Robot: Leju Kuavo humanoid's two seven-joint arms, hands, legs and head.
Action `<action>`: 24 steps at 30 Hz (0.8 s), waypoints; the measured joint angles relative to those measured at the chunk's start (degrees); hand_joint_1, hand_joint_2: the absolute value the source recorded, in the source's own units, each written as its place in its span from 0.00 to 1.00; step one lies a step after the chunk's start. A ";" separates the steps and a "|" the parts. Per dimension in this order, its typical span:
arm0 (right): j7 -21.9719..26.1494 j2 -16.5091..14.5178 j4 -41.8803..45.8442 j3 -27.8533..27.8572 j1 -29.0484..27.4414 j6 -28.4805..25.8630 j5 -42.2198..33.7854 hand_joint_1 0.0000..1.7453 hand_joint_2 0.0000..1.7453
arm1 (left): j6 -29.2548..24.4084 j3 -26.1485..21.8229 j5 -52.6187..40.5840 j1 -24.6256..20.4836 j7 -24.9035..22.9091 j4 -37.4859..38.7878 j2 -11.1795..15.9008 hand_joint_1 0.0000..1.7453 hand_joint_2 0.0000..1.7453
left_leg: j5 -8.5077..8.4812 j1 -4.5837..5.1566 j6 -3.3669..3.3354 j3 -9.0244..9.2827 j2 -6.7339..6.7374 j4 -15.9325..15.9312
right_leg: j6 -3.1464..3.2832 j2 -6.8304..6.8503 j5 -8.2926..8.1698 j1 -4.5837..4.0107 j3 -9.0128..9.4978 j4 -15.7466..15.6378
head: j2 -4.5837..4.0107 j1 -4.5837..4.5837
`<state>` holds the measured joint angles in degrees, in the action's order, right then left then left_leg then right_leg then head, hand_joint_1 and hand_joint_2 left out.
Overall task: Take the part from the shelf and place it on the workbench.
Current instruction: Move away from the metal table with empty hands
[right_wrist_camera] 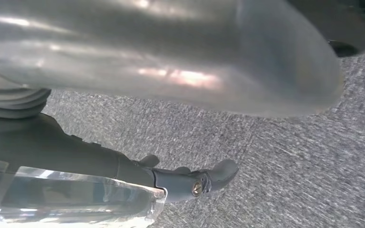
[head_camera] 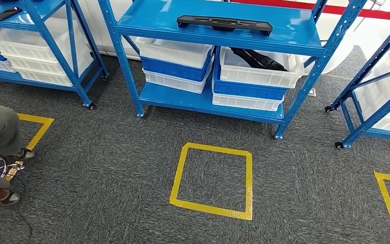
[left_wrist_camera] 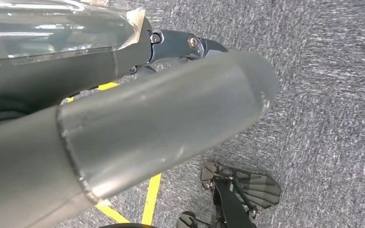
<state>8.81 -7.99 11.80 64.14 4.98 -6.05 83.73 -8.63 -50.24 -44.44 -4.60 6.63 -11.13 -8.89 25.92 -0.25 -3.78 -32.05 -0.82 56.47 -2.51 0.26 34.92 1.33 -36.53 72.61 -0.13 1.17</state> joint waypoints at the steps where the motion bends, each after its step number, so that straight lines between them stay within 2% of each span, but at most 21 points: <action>1: 0.01 0.05 0.00 -0.05 -0.06 0.00 0.06 0.00 0.00 | -0.19 -0.03 -0.02 0.01 0.04 0.00 -0.05 0.00 0.00 | 0.08 -0.23 0.39 0.14 -0.18 0.10 | -0.77 -0.01 -1.60 0.34 1.23 -3.03 | 0.00 0.01; 2: 0.01 0.09 0.00 -0.10 -0.08 0.00 0.09 0.00 0.00 | -0.35 -0.07 -0.03 0.02 0.09 0.00 -0.09 0.00 0.00 | 0.24 -0.42 0.91 0.23 -0.35 0.31 | -1.56 -0.11 -3.64 0.77 3.02 -7.29 | 0.00 -0.04; 3: 0.02 0.07 -0.02 -0.15 -0.07 0.00 0.11 0.00 0.00 | -0.48 -0.11 -0.05 0.02 0.15 -0.01 -0.08 0.00 0.00 | 0.46 -0.56 1.44 0.36 -0.48 0.69 | -1.79 -0.19 -4.75 0.93 4.41 -10.94 | 0.00 -0.15; 4: 0.02 0.05 -0.04 -0.18 -0.04 0.00 0.11 0.00 0.00 | -0.59 -0.17 -0.06 0.01 0.22 -0.01 -0.06 0.00 0.00 | 0.71 -0.57 1.97 0.35 -0.56 1.00 | -1.52 -0.21 -5.37 0.93 5.33 -13.38 | 0.00 -0.21; 5: 0.03 0.04 -0.05 -0.21 -0.06 0.00 0.11 0.00 0.00 | -0.67 -0.24 -0.06 0.01 0.27 -0.02 -0.02 0.00 0.00 | 0.95 -0.52 2.46 0.35 -0.62 1.31 | -0.86 -0.24 -5.61 0.82 5.61 -14.45 | 0.00 -0.26; 6: 0.04 0.04 -0.07 -0.22 -0.11 0.00 0.11 0.00 0.00 | -0.77 -0.30 -0.06 0.02 0.31 -0.02 0.01 0.00 0.00 | 1.06 -0.55 2.86 0.44 -0.65 1.63 | 0.12 -0.17 -5.38 0.59 5.52 -14.38 | 0.00 -0.26; 7: 0.05 0.09 -0.07 -0.23 -0.15 0.00 0.11 0.00 0.00 | -0.89 -0.34 -0.06 0.04 0.33 -0.02 0.01 0.00 0.00 | 1.13 -0.69 3.16 0.41 -0.62 1.73 | 0.78 -0.14 -5.79 0.57 5.86 -14.32 | 0.00 -0.21; 9: 0.12 0.10 -0.07 -0.24 -0.17 0.00 0.13 0.00 0.00 | -1.04 -0.39 -0.06 0.03 0.36 -0.01 0.03 0.00 0.00 | 1.84 -1.08 3.65 0.03 -0.12 3.13 | 1.49 -0.09 -6.21 0.57 6.51 -14.36 | 0.00 -0.15; 11: 0.16 0.08 -0.07 -0.25 -0.04 0.00 0.15 0.00 0.00 | -1.08 -0.42 -0.06 -0.03 0.40 -0.01 0.02 0.00 0.00 | 4.39 -1.24 4.07 -2.56 0.48 8.03 | 1.89 0.00 -6.14 0.36 6.81 -14.41 | 0.00 -0.06; 13: 0.17 0.09 -0.07 -0.26 -0.03 0.00 0.16 0.00 0.00 | -1.08 -0.51 -0.06 0.01 0.44 0.00 -0.01 0.00 0.00 | 7.17 -1.23 4.28 -6.78 0.64 14.97 | 2.29 0.03 -5.88 0.03 6.89 -14.40 | 0.00 0.00; 14: 0.17 0.09 -0.07 -0.26 -0.06 0.00 0.16 0.00 0.00 | -1.08 -0.58 -0.05 0.07 0.45 0.00 0.00 0.00 0.00 | 7.46 -1.21 4.19 -8.31 0.64 16.92 | 2.51 0.03 -5.72 -0.18 7.00 -14.39 | 0.00 0.02; 15: 0.16 0.09 -0.07 -0.26 -0.09 0.00 0.16 0.00 0.00 | -1.07 -0.65 -0.05 0.12 0.46 0.00 0.01 0.00 0.00 | 6.64 -1.12 3.94 -8.90 0.64 16.86 | 2.72 0.01 -5.55 -0.39 7.20 -14.39 | 0.00 0.02; 16: 0.16 0.09 -0.07 -0.26 -0.09 -0.01 0.17 0.00 0.00 | -1.07 -0.69 -0.04 0.15 0.49 0.00 0.01 0.00 0.00 | 4.78 -0.96 3.49 -8.42 0.64 14.73 | 2.89 -0.02 -5.35 -0.61 7.48 -14.40 | 0.00 0.01; 17: 0.17 0.06 -0.07 -0.27 -0.07 -0.02 0.19 0.00 0.00 | -1.06 -0.72 -0.04 0.15 0.54 -0.01 0.03 0.00 0.00 | 2.22 -0.63 2.76 -7.09 0.68 10.99 | 3.01 -0.05 -5.13 -0.80 7.80 -14.43 | 0.00 0.02; 18: 0.16 -0.04 -0.08 -0.27 -0.04 -0.04 0.20 0.00 0.00 | -1.05 -0.73 -0.05 0.13 0.58 -0.01 0.10 0.00 0.00 | 0.46 -0.23 1.98 -5.76 0.80 7.64 | 3.02 -0.08 -4.88 -1.00 8.16 -14.47 | 0.00 -0.10; 20: 0.16 -0.21 -0.09 -0.28 0.04 -0.10 0.21 0.00 0.00 | -1.04 -0.74 -0.06 0.05 0.68 -0.01 0.21 0.00 0.00 | -0.28 0.58 0.63 -4.15 0.98 3.59 | 2.75 -0.03 -4.42 -1.08 8.37 -14.63 | 0.00 -0.20; 22: 0.16 -0.35 -0.09 -0.31 0.17 -0.14 0.25 0.00 0.00 | -1.04 -0.77 -0.04 0.06 0.70 0.00 0.22 0.00 0.00 | 0.35 0.95 -0.04 -3.80 0.81 2.93 | 2.21 0.07 -4.04 -1.08 8.38 -15.05 | 0.00 -0.17; 24: 0.15 -0.43 -0.09 -0.37 0.28 -0.18 0.27 0.00 0.00 | -1.07 -0.80 -0.03 0.16 0.69 0.00 0.15 0.00 0.00 | -0.78 0.58 -0.19 -2.43 0.62 1.33 | 1.83 0.14 -3.42 -1.32 8.71 -14.53 | 0.00 -0.19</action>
<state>8.96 -8.42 11.72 63.77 5.26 -6.23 84.00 -9.70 -51.05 -44.47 -4.44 7.32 -11.13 -8.73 25.14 0.34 -3.97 -34.48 -0.19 57.80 -0.69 0.41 31.50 0.01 -27.82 58.08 -0.13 0.98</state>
